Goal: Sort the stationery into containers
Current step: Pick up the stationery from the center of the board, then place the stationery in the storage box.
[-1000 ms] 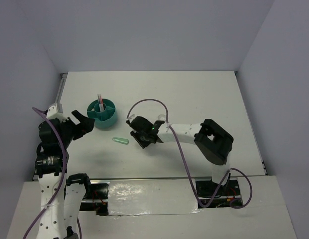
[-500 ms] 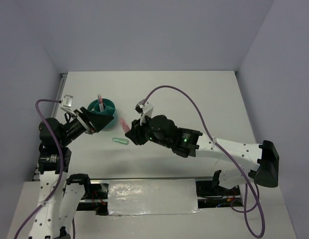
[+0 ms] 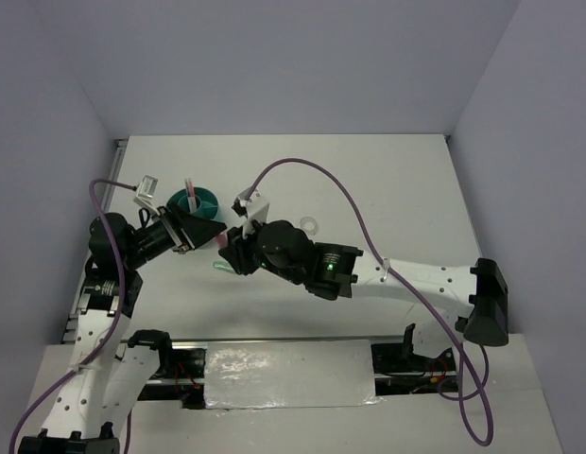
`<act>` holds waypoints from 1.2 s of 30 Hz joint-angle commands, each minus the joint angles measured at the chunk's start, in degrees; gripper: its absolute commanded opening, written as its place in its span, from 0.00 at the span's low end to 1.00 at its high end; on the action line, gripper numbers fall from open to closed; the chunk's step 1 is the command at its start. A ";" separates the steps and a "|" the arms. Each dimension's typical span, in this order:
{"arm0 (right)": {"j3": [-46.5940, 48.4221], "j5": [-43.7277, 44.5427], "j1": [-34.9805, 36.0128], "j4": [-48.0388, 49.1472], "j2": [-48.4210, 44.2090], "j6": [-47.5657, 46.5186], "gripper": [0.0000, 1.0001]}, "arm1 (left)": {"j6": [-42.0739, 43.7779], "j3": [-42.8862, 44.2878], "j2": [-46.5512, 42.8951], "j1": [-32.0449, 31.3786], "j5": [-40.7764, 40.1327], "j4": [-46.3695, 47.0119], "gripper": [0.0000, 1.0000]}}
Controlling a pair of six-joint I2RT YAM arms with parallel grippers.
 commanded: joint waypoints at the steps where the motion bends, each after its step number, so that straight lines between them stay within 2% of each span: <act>1: 4.34 2.17 0.68 0.44 1.36 -2.04 0.00 | 0.84 0.87 0.20 -0.48 -0.19 2.07 0.76; 5: 5.75 1.82 0.94 -0.08 2.33 -3.01 0.00 | 1.27 1.31 1.52 -0.66 0.08 2.26 0.44; 6: 5.75 1.64 0.94 -0.08 2.25 -3.27 0.00 | 1.36 1.40 1.78 -0.75 0.25 2.08 0.28; 8: 5.22 0.68 0.85 0.35 2.33 -3.80 0.00 | 1.97 1.75 2.58 -0.75 0.52 2.34 0.12; 9: 4.87 0.15 0.85 0.70 2.16 -4.32 0.25 | 2.50 2.10 2.75 -0.83 -0.01 2.08 0.00; 10: 4.17 -0.20 0.85 1.49 1.81 -4.50 0.55 | 4.51 2.97 3.10 -0.84 -0.79 1.04 0.00; 11: 2.34 0.15 0.68 1.93 0.68 -4.24 0.99 | 5.83 3.50 3.19 -0.75 -2.02 0.16 0.00; 15: -4.78 -1.08 -3.27 2.46 -4.68 -0.82 1.00 | 11.38 7.81 4.42 -0.75 -22.11 -10.47 0.00; 16: -6.63 -0.56 -4.76 3.25 -6.26 -0.29 1.00 | 10.95 8.94 5.55 -0.75 -32.25 -12.49 0.00; 17: -10.04 0.05 -5.47 3.43 -9.50 0.76 1.00 | 10.25 9.04 6.09 -0.75 -37.23 -14.60 0.00; 22: -16.65 -0.12 -8.81 2.38 -17.86 1.39 1.00 | 5.25 6.94 10.65 -0.84 -54.89 -11.81 0.00; 26: -18.15 0.94 -8.99 -0.78 -20.94 0.60 1.00 | 2.25 6.58 14.43 -0.84 -66.06 -10.66 0.00; 30: -20.88 1.03 -9.25 -0.70 -23.68 0.16 1.00 | 1.81 6.58 18.04 -0.92 -72.86 -8.82 0.00; 33: -22.02 0.59 -9.52 -0.52 -24.21 0.07 1.00 | 1.80 5.62 20.06 -0.84 -75.33 -5.93 0.00; 36: -22.20 -0.03 -9.69 -0.52 -23.60 -0.28 1.00 | 1.37 5.61 23.39 -0.84 -74.46 -4.43 0.03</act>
